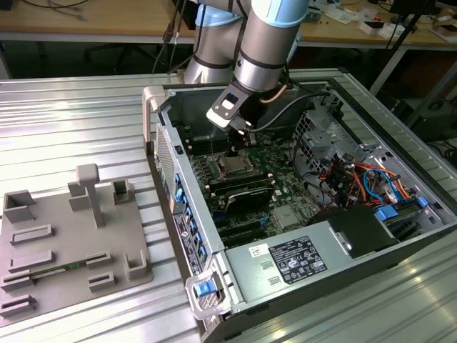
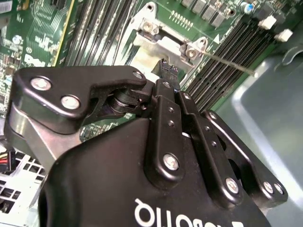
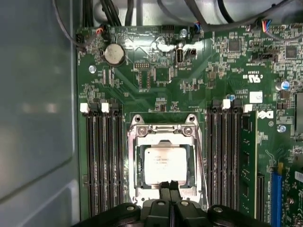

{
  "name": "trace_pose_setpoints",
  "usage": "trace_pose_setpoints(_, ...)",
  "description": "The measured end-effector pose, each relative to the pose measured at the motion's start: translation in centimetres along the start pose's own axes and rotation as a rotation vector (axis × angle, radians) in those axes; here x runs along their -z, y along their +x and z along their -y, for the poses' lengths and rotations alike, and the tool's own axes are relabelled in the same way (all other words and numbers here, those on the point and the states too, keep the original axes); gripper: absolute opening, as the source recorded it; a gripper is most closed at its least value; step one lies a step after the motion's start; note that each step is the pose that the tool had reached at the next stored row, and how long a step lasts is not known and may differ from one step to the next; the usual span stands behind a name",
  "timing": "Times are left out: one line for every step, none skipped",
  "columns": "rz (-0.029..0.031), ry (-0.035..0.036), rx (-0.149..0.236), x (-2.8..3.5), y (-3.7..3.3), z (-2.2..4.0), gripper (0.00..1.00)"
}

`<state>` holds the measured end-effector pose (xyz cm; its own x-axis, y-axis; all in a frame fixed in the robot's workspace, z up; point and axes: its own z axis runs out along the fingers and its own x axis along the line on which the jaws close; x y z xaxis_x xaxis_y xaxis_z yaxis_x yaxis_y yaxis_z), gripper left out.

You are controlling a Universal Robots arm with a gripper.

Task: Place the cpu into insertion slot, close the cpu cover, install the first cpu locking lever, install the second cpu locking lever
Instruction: 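Close the cpu cover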

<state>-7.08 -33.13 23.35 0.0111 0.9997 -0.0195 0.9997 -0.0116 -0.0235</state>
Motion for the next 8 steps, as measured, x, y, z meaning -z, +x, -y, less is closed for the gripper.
trace_pose_setpoints(0.0001, -0.0001, 0.0, -0.11, 0.0, 0.11, 0.11)
trace_pose_setpoints(0.0001, -0.0002, 0.0, -0.21, 0.0, 0.25, 0.11)
trace_pose_setpoints(0.0002, -0.0002, 0.0, -0.26, -0.01, 0.37, 0.11)
trace_pose_setpoints(0.0, -0.0005, 0.0, -0.36, 0.0, 0.58, 0.11)
trace_pose_setpoints(0.0001, -0.0004, 0.0, -0.39, 0.0, 0.64, 0.11)
trace_pose_setpoints(0.0002, -0.0004, 0.0, -0.4, 0.0, 0.65, 0.11)
trace_pose_setpoints(0.0002, -0.0005, 0.0, -0.4, 0.0, 0.65, 0.11)
trace_pose_setpoints(0.0002, -0.0005, 0.0, -0.4, 0.0, 0.66, 0.11)
